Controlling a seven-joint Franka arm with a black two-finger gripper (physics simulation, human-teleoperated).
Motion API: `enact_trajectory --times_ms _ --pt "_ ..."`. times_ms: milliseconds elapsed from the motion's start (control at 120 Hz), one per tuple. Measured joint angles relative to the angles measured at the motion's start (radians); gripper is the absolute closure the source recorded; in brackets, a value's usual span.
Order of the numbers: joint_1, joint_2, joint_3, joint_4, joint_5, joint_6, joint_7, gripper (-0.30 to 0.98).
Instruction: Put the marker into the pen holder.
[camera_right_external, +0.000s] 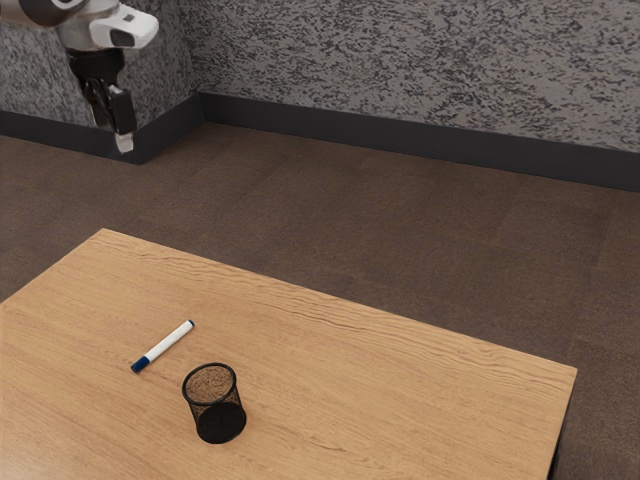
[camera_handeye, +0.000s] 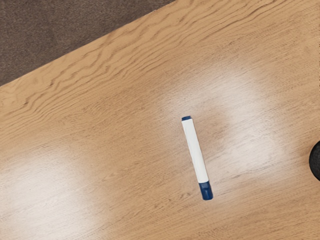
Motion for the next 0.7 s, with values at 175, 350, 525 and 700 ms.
enact_trajectory --times_ms 175,350,525,700 --pt "-0.051 -0.036 -0.003 -0.047 -0.036 0.075 0.104 0.0" --pt "0.061 -0.094 0.013 -0.22 -0.043 0.108 0.172 0.0" --pt "0.192 -0.25 0.002 -0.278 -0.108 0.178 0.235 0.0" --pt "0.343 -0.376 -0.121 -0.297 -0.246 0.273 0.331 0.11"
